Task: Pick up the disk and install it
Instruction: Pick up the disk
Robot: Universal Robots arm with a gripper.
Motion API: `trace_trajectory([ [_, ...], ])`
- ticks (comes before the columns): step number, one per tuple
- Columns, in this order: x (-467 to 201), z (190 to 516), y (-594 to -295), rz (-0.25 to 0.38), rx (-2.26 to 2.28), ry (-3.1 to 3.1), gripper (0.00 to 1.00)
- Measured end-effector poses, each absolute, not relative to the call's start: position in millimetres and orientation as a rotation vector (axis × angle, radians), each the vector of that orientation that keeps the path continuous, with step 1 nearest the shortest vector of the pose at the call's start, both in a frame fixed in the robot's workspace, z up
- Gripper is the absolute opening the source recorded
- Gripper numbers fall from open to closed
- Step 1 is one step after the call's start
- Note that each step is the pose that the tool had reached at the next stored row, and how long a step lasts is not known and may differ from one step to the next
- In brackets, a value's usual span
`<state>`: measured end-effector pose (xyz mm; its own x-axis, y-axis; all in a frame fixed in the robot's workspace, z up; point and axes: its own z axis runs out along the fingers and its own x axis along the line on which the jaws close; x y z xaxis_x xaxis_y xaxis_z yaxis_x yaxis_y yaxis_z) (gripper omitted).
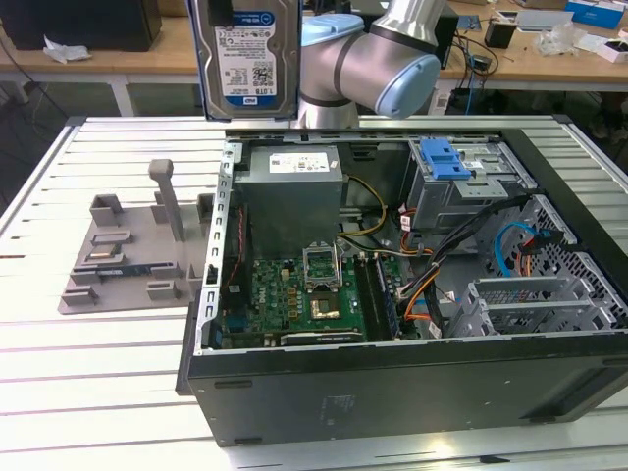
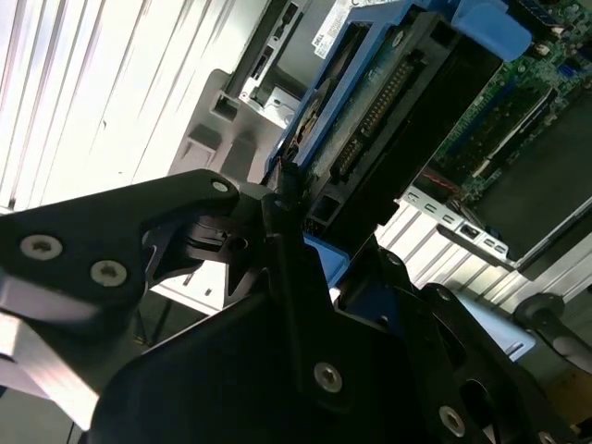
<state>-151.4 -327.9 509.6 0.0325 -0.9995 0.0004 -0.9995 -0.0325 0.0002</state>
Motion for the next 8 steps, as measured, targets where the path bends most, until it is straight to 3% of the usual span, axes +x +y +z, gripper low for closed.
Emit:
trace_trajectory([
  [8, -148.5, 509.6, -338.8, 0.000, 2.257, -2.185, 0.37],
])
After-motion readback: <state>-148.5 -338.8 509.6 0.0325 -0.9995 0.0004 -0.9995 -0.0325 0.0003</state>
